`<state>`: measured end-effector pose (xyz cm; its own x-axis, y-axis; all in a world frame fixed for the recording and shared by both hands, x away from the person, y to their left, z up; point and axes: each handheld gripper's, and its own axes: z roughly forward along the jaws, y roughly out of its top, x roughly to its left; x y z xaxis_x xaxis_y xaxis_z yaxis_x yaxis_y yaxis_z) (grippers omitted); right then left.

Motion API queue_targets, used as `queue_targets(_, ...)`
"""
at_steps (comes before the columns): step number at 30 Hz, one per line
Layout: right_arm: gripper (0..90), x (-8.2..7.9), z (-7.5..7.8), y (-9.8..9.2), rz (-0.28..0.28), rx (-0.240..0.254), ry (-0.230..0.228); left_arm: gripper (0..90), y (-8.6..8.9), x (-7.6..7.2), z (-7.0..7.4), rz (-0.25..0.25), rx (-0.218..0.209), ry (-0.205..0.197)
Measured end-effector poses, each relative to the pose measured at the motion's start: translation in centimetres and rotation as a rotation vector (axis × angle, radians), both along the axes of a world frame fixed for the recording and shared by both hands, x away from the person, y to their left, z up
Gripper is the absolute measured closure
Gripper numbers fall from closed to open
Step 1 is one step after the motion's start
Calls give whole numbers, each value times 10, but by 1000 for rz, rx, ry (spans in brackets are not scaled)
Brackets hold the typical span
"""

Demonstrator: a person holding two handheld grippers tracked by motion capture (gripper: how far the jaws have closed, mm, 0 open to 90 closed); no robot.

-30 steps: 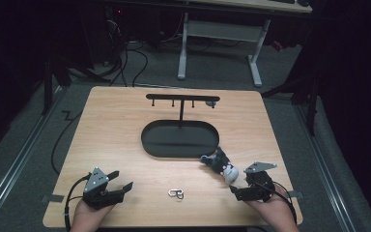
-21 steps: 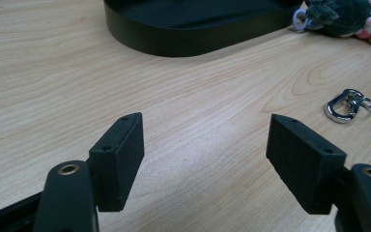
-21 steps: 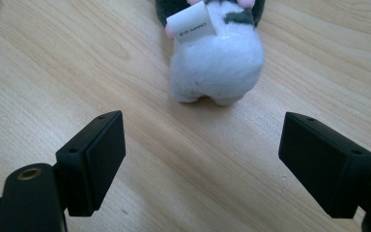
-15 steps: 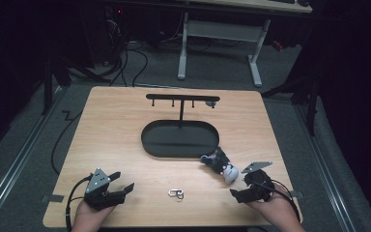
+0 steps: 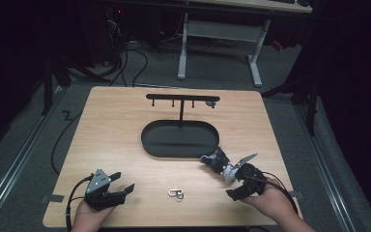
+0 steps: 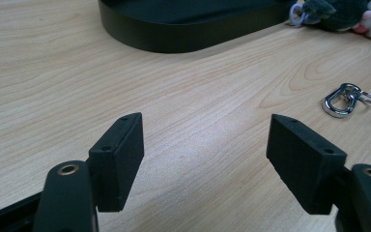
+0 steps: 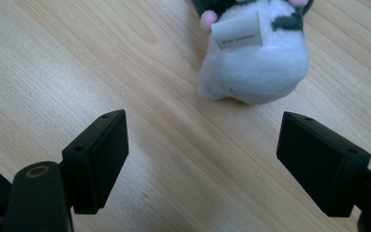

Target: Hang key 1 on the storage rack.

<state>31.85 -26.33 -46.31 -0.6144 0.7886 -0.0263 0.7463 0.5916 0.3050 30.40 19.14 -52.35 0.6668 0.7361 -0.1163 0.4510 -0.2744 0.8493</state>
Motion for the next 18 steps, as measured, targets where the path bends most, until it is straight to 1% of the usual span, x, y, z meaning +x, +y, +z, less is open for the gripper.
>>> queue_targets(4, 185, 8, 1, 2, 12, -46, 20, 301, -1, 0, 0, -6, 6, -5)
queue_targets(5, 185, 8, 1, 2, 12, -46, 20, 301, -1, 0, 0, -6, 6, -5)
queue_targets(6, 186, 12, 2, 3, 17, -49, 28, 301, -1, 0, 0, -8, 7, -4)
queue_targets(7, 186, 12, 2, 3, 17, -49, 28, 300, -1, 0, 0, -8, 7, -4)
queue_targets(11, 199, 24, 3, 5, 22, -41, 43, 300, -1, 1, 0, -13, 14, -3)
queue_targets(12, 199, 24, 3, 5, 22, -41, 43, 300, -1, 0, 0, -13, 15, -4)
queue_targets(13, 199, 26, 3, 5, 13, -37, 58, 300, -1, 0, 0, -14, 16, -4)
queue_targets(14, 202, 33, 2, 6, 28, -46, 64, 300, -1, 0, 0, -12, 16, -5)
queue_targets(16, 202, 35, 1, 6, 27, -48, 67, 300, -2, -1, 1, -11, 17, -8)
queue_targets(18, 206, 44, 2, 9, 21, -55, 73, 300, -2, -2, 1, -12, 24, -13)
